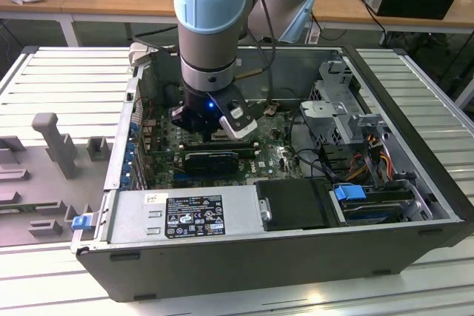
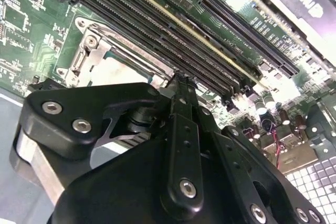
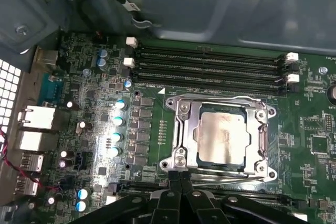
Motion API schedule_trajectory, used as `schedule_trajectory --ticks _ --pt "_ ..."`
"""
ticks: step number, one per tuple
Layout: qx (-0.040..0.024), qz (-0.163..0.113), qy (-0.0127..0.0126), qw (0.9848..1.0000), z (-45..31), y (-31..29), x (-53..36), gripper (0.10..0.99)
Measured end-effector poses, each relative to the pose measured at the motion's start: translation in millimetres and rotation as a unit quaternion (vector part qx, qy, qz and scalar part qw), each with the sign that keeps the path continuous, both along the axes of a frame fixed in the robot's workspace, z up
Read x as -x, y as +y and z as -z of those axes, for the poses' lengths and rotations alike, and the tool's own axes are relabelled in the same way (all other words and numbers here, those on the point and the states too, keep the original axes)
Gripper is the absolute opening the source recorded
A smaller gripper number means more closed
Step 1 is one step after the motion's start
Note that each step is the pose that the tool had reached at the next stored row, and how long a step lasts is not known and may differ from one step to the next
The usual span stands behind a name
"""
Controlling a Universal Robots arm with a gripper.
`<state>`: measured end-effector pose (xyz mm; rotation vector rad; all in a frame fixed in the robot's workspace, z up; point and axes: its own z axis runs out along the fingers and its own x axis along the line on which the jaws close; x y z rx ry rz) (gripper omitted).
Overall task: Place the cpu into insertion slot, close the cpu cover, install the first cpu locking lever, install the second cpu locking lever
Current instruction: 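Install the second cpu locking lever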
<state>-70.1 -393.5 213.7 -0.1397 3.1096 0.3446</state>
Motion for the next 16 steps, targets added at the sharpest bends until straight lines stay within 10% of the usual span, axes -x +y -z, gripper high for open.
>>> schedule_trajectory --ticks 7,16 --pt "-0.0119 -0.007 -0.0013 0.9999 7.6 -2.3 4.5 0.106" --pt "-0.0442 -0.019 -0.0030 0.9988 19.7 -4.6 7.2 0.106"
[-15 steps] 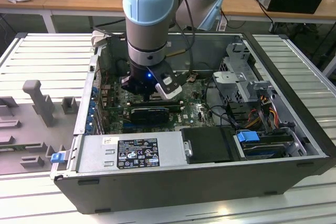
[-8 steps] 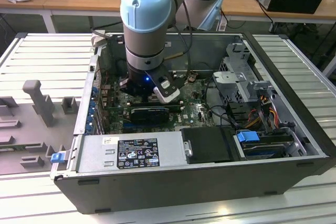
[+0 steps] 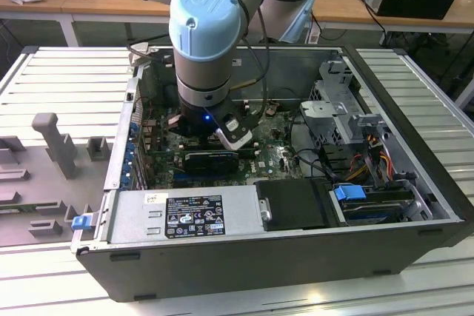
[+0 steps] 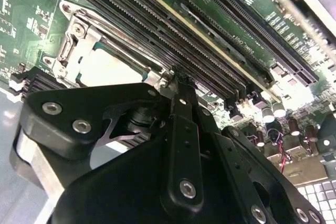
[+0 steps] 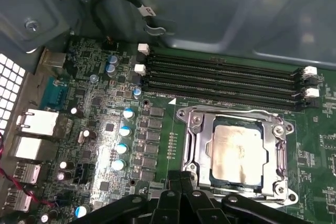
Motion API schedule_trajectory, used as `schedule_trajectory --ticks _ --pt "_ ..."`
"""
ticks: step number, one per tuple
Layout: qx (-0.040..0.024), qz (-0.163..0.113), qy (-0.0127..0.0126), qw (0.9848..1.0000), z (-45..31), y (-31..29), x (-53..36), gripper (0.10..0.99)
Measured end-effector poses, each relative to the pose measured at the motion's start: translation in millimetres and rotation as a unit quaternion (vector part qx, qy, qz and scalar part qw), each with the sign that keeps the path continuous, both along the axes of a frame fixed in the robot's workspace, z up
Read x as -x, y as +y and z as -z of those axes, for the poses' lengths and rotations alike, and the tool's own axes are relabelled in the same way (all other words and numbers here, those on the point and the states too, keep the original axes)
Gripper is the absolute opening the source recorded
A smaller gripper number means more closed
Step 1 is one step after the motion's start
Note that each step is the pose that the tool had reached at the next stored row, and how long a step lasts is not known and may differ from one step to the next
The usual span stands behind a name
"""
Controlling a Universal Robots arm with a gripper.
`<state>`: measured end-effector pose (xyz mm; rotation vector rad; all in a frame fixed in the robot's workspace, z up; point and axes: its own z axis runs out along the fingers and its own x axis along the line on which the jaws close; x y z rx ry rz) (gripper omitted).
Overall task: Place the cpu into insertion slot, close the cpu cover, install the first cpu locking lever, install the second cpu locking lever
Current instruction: 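Install the second cpu locking lever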
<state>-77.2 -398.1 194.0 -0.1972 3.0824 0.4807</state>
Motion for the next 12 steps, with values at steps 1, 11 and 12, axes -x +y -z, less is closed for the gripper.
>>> schedule_trajectory --ticks 1,11,12 --pt "-0.0002 0.000 -0.0002 1.0000 -0.6 0.0 0.2 0.106" --pt "0.0003 0.000 -0.0002 1.0000 -41.4 0.1 0.3 0.106" --pt "0.0002 0.000 -0.0003 1.0000 -41.4 0.1 0.3 0.106"
